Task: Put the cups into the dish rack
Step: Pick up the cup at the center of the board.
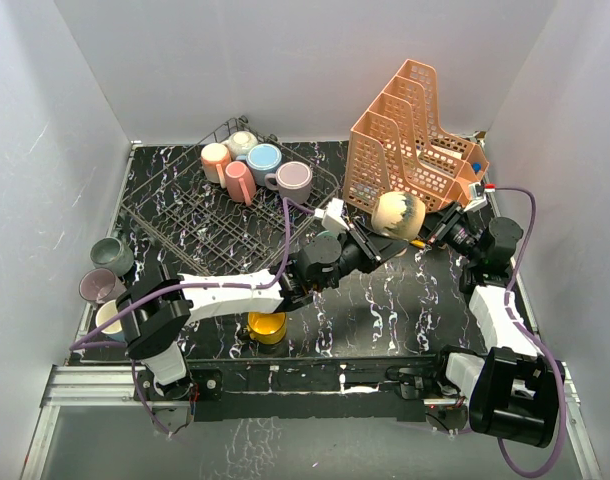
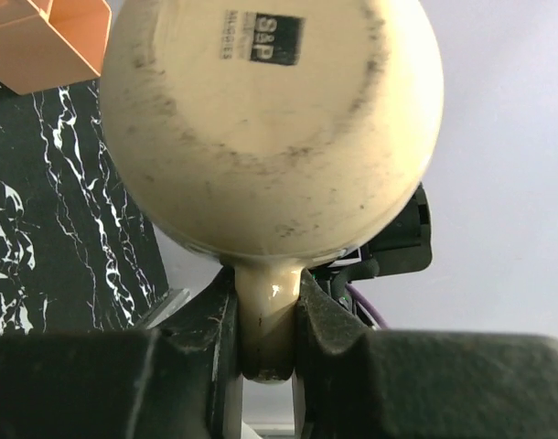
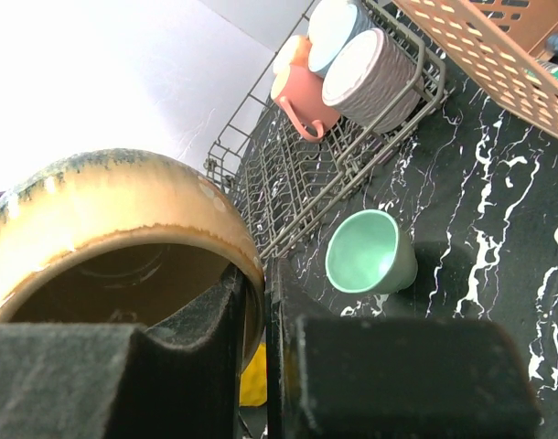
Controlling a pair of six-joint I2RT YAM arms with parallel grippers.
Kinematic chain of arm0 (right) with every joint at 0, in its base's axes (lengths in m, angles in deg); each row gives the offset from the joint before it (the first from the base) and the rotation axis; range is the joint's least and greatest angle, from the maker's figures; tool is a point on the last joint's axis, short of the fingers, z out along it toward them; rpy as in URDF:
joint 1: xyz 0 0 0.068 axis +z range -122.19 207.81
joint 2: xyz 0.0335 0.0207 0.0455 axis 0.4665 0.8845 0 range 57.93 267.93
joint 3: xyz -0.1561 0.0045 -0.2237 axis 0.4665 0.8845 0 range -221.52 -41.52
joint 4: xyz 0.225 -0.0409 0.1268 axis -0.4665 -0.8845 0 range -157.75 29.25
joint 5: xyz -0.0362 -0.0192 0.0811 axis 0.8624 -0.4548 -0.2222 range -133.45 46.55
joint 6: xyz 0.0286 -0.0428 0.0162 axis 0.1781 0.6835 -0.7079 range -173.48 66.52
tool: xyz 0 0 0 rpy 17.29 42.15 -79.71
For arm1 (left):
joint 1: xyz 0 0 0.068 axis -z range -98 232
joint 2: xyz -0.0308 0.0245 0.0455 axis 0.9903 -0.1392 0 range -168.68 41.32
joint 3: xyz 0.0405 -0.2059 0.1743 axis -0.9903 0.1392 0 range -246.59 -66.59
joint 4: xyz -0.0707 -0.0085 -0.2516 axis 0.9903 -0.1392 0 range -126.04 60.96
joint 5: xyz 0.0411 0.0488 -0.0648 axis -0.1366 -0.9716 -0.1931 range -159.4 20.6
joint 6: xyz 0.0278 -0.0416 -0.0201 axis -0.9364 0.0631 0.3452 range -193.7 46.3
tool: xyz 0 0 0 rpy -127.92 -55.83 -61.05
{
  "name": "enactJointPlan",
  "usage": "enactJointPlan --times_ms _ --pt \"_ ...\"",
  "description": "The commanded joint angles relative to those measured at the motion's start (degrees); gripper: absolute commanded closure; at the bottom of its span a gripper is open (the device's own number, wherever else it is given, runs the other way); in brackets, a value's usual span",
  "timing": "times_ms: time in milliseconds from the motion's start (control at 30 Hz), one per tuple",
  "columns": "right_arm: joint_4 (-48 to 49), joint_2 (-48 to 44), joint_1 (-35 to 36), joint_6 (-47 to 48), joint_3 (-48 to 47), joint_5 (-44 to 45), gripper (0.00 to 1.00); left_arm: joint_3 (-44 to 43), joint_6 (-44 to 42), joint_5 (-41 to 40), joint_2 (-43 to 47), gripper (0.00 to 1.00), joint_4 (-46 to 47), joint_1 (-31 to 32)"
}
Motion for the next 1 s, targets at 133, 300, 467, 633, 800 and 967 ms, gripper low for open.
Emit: enactJointPlan --times_ms 133,300,467,633,800,967 --pt "6.3 -2.7 0.4 -0.7 -0.1 -3.5 0.92 1.3 -0.2 1.1 0.8 1.00 8.4 -3.0" --pt "6.3 -3.3 0.4 0.3 0.2 -3.6 0.87 2.9 -0.1 2.2 1.8 1.00 11.6 -3.9" --pt "6.4 -3.7 0.4 1.8 0.0 -3.8 0.81 4.4 0.2 3.1 2.7 1.00 14.2 -4.7" --pt "6.7 -3.8 0.4 3.5 -0.5 -4.9 0.66 6.2 1.0 3.6 3.8 1.00 16.3 -5.3" --pt "6.7 -4.3 0.4 4.5 -0.4 -5.6 0.57 8.2 1.2 3.7 5.9 1.00 17.3 -6.3" --pt "6.8 -5.1 0.4 4.5 -0.2 -6.0 0.45 10.7 1.2 3.5 9.1 1.00 17.5 -7.4"
